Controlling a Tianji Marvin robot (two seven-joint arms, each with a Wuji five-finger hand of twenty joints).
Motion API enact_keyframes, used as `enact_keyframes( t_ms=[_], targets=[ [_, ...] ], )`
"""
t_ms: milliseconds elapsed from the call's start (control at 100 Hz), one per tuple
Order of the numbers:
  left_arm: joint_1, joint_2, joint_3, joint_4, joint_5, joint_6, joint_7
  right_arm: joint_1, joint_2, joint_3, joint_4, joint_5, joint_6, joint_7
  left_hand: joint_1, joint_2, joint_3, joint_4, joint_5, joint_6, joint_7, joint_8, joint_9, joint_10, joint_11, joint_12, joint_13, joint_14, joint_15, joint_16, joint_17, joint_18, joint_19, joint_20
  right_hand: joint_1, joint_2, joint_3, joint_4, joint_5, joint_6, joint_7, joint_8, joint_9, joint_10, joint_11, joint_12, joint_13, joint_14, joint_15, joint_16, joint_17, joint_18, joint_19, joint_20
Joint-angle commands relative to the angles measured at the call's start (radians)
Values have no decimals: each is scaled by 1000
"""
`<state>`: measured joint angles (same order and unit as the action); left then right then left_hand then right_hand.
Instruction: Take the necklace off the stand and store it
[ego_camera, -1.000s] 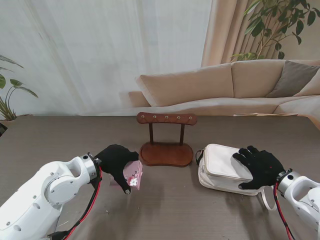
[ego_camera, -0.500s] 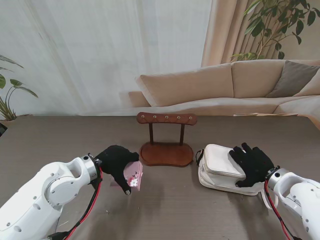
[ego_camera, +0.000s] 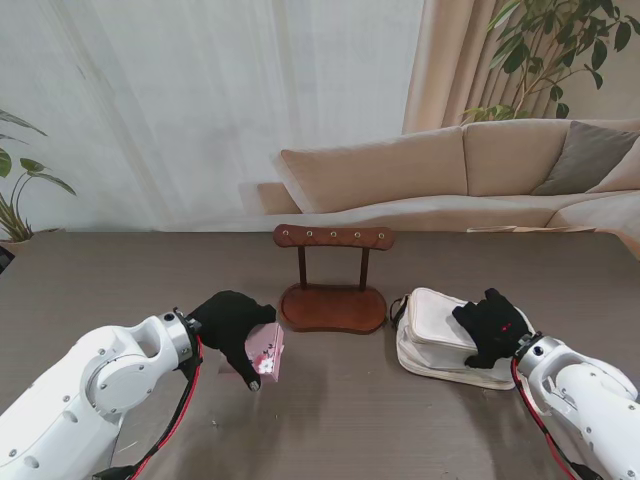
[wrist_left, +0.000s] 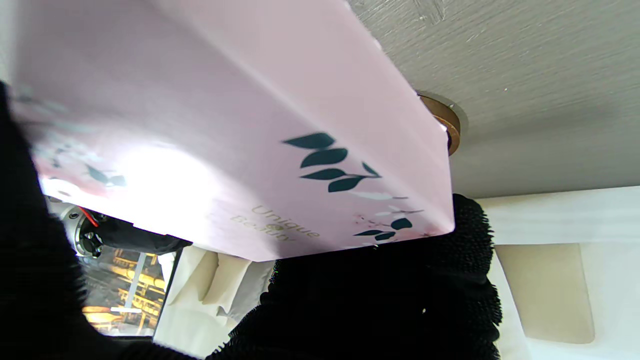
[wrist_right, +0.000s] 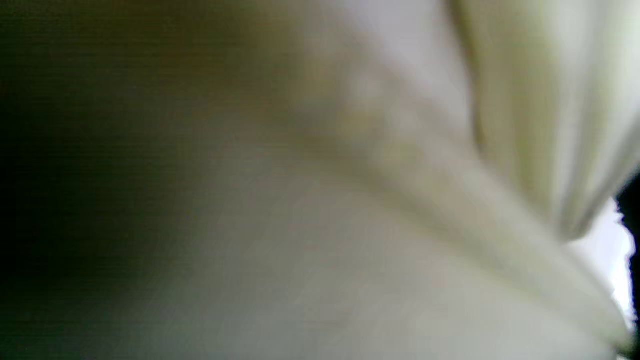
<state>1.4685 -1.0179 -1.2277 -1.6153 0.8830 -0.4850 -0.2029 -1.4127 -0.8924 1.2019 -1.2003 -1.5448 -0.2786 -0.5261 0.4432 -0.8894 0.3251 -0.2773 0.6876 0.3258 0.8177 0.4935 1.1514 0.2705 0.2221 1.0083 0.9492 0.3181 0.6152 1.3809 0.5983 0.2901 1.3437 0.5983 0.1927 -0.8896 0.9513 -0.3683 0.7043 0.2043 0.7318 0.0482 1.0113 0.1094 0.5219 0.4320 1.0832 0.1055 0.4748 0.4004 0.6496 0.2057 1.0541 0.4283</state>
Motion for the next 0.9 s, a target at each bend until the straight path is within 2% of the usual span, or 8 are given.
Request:
enact_keyframes(
  t_ms=[0, 130, 210, 310, 500, 890],
  targets=[
    [4, -1, -4, -9, 2, 2, -18, 4, -9, -24, 48, -2, 2, 17, 490, 167, 554, 82, 98, -187, 456, 59, 68, -94, 79, 42, 45, -10, 92, 32, 1, -71, 26, 15, 373, 87, 471, 44, 201, -360, 380, 43, 171, -126, 51, 91, 97, -41, 87, 51, -68, -17, 86, -19],
    [6, -1, -7, -11, 3, 2, -18, 20, -11, -44, 64, 20, -15, -1, 490, 167, 554, 82, 98, -188, 457, 60, 68, -94, 79, 42, 46, -9, 92, 32, 1, -71, 26, 15, 419, 88, 491, 31, 248, -401, 439, 156, 229, -118, 116, 195, 200, -46, 205, 115, 14, -26, 167, -6],
    [8, -1, -8, -12, 4, 2, -17, 32, -12, -60, 77, 36, -33, -24, 490, 167, 553, 82, 98, -188, 456, 59, 68, -92, 79, 42, 46, -9, 92, 32, 1, -71, 26, 15, 434, 75, 521, 16, 258, -425, 475, 257, 267, -109, 199, 247, 229, -50, 356, 191, 72, -32, 214, 11],
    [12, -2, -13, -15, 6, 1, -15, 40, -14, -68, 86, 53, -67, -47, 491, 168, 554, 82, 99, -188, 456, 59, 68, -94, 78, 42, 46, -8, 92, 32, 1, -71, 26, 15, 426, 39, 570, -2, 272, -437, 504, 326, 304, -109, 272, 301, 234, -67, 537, 252, 132, -42, 254, 39],
    [28, -2, -33, -27, 15, 1, -9, 27, -15, -50, 76, 67, -150, -80, 490, 167, 553, 82, 98, -188, 456, 60, 68, -93, 78, 42, 46, -8, 91, 31, 1, -71, 26, 15, 405, 0, 613, -5, 287, -448, 512, 347, 339, -118, 294, 337, 235, -83, 635, 274, 184, -64, 261, 61],
    [47, -3, -63, -41, 27, -2, 1, -89, -34, 37, -52, 84, -302, -82, 491, 166, 554, 82, 99, -189, 456, 59, 69, -94, 79, 42, 47, -8, 91, 31, 2, -71, 26, 15, 406, 7, 609, -11, 282, -444, 513, 346, 336, -118, 284, 344, 233, -82, 633, 269, 194, -68, 250, 73]
  ],
)
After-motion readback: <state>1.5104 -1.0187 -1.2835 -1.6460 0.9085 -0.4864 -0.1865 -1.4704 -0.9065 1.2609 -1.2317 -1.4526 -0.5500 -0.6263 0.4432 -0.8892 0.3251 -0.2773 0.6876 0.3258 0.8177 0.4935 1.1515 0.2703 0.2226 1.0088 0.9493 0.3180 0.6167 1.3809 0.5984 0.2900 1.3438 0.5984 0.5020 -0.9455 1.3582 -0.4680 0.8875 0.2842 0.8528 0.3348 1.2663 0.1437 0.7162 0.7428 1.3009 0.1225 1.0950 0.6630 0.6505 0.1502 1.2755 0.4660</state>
